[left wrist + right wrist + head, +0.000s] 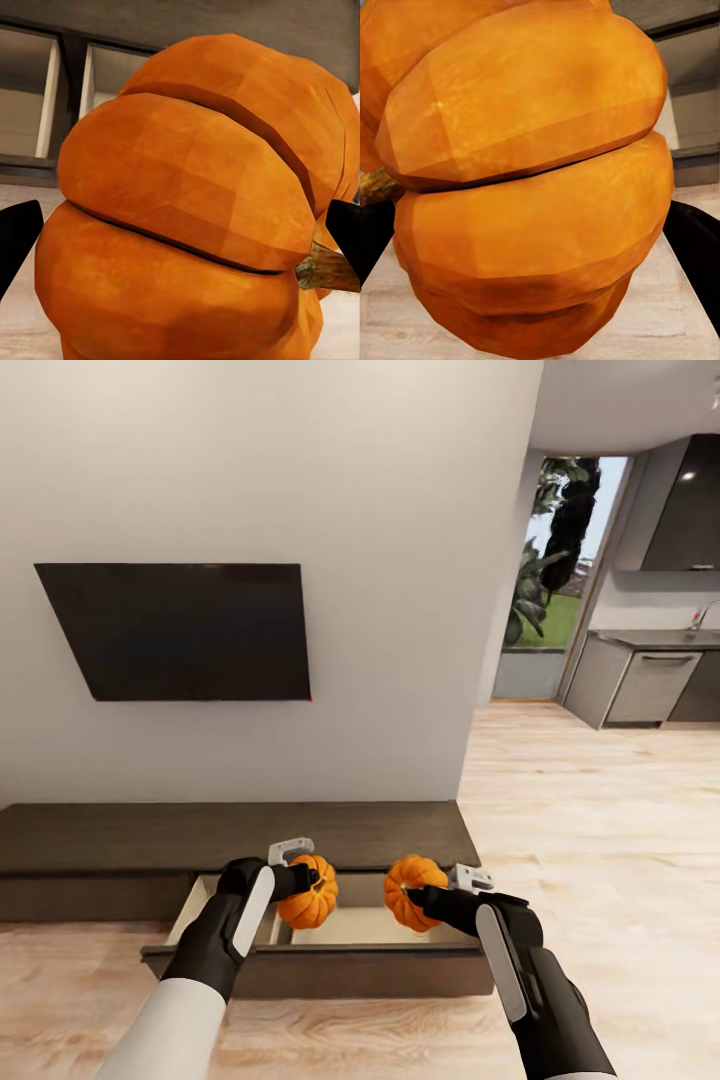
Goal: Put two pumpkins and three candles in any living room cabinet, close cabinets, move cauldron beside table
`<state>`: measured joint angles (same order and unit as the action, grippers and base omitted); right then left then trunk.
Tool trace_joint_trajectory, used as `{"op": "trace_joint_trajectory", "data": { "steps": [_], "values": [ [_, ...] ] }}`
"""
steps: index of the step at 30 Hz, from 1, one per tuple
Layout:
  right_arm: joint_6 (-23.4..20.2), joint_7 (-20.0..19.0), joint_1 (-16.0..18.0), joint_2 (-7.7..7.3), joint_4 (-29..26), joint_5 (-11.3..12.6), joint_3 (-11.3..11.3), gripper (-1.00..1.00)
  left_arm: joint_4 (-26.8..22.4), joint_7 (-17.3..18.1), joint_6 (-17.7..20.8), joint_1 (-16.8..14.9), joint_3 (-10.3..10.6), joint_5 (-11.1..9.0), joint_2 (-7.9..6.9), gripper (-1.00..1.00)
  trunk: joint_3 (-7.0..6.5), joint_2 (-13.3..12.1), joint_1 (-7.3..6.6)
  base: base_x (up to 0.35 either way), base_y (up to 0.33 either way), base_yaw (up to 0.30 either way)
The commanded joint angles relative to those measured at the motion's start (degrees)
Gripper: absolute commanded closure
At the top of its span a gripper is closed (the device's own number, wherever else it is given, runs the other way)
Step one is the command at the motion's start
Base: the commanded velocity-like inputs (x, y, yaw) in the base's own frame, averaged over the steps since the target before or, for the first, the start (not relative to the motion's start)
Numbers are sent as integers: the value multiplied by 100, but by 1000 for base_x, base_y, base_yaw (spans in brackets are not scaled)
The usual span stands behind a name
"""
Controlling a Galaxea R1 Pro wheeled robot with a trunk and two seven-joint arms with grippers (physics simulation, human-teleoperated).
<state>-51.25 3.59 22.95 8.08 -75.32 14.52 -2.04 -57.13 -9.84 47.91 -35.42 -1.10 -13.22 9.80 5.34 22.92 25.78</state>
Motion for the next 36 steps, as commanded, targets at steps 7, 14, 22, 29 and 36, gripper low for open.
{"op": "trace_joint_trajectory", "data": {
  "steps": [7, 14, 22, 29, 36],
  "values": [
    [-1, 10, 0, 5, -7, 7, 15, 100, 1, -8, -1, 0, -3, -4, -2, 100, 0, 0, 0, 311, -24, 64],
    [-1, 10, -1, 1, -9, 7, 20, 100, 0, -3, -1, 7, 2, -7, 4, 100, 0, 0, 0, 145, -24, 149],
    [1, 9, -1, -2, -4, 7, 7, 100, 0, -1, -8, 17, 9, -6, 12, 100, 0, 0, 0, 106, -16, 10],
    [30, -4, 0, -25, -1, 7, -6, 100, 2, 0, -11, 30, 13, -5, 20, 100, 107, 241, 132, 5, -1, 0],
    [76, 1, -1, -58, 8, 7, 13, 100, 31, 0, -25, 50, 14, 7, 20, 100, 233, 522, 285, 0, 0, 0]
  ]
}}
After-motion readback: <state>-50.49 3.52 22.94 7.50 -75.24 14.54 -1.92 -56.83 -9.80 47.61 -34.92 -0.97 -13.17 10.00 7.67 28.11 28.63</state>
